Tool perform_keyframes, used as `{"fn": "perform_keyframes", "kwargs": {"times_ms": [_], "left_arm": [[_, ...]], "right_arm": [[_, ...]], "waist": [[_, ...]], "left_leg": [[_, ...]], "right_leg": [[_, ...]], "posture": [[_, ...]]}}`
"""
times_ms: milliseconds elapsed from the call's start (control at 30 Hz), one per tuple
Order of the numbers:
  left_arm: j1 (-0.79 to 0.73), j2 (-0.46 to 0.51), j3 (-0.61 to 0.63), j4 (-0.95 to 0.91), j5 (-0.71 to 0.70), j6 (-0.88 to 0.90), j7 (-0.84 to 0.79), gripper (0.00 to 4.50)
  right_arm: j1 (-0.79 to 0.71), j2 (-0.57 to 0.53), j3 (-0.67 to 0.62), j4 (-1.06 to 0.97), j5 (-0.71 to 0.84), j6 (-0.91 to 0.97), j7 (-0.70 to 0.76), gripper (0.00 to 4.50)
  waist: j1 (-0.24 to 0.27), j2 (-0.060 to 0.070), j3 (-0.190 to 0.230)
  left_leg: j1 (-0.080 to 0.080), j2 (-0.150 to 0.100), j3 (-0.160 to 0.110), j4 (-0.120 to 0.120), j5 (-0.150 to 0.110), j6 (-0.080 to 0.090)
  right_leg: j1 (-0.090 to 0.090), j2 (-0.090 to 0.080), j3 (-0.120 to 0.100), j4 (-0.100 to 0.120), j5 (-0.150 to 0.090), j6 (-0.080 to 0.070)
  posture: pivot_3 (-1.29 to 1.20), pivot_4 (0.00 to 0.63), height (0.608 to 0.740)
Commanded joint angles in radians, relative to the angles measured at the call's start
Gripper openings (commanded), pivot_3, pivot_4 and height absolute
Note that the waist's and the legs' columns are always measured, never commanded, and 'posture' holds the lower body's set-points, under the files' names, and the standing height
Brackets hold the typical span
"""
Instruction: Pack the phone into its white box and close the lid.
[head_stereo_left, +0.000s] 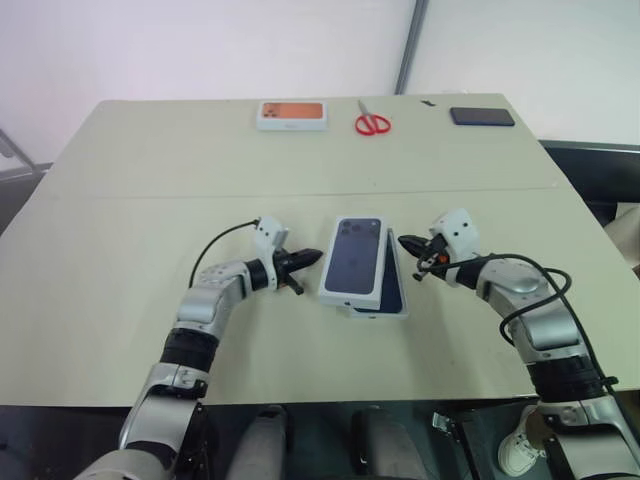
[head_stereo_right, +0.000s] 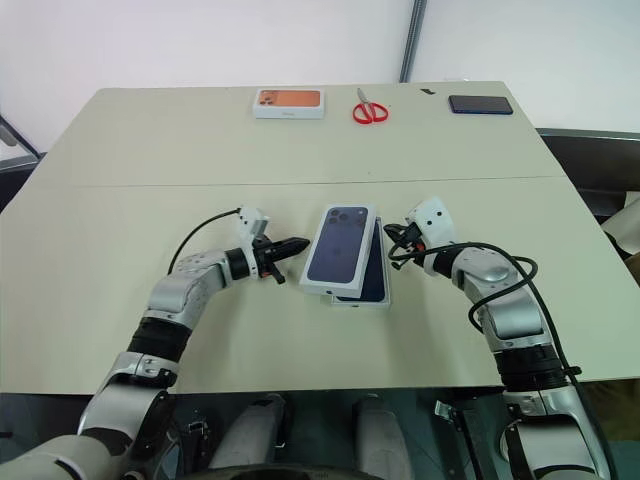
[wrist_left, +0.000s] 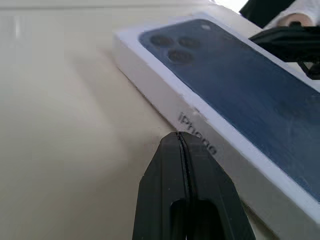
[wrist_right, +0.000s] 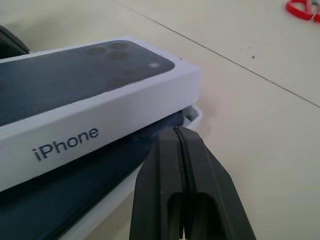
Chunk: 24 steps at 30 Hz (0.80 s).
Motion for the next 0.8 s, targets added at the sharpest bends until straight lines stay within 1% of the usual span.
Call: {"fn": "perform_keyframes", "kwargs": {"times_ms": [33,200,333,800], "left_arm": [[-0.052,0.003,-0.016,0.000,-0.017,0.051,-0.047,0.00],[-0.063,-0.005,-0.040,-0.013,-0.020,0.106,-0.081,0.00],[-0.062,-0.006,-0.038,-0.021,-0.018,0.106,-0.080,0.00],[-0.024,-0.016,-0.057,-0.148,-0.027,0.146,-0.072,0.00]], "right_arm": [[-0.010,-0.001,-0.010,-0.058,0.003,-0.010,0.024,0.03],[-0.002,-0.002,0.010,-0.081,-0.007,-0.004,0.055,0.03],[0.017,-0.002,0.020,-0.081,-0.038,-0.015,0.056,0.03],[0.050,-0.023,-0.021,-0.117,-0.024,0.009,0.089,0.03]], "waist": [[-0.002,0.000,0.000],[-0.003,0.000,0.000],[-0.001,0.000,0.000],[-0.001,0.000,0.000]], "left_leg": [[0.000,0.000,0.000,0.000,0.000,0.000],[0.000,0.000,0.000,0.000,0.000,0.000],[0.000,0.000,0.000,0.000,0.000,0.000],[0.000,0.000,0.000,0.000,0.000,0.000]], "right_leg": [[0.000,0.000,0.000,0.000,0.000,0.000],[0.000,0.000,0.000,0.000,0.000,0.000],[0.000,0.000,0.000,0.000,0.000,0.000],[0.000,0.000,0.000,0.000,0.000,0.000]], "posture": [[0.00,0.150,0.740],[0.00,0.150,0.740],[0.00,0.150,0.740],[0.00,0.150,0.740]]}}
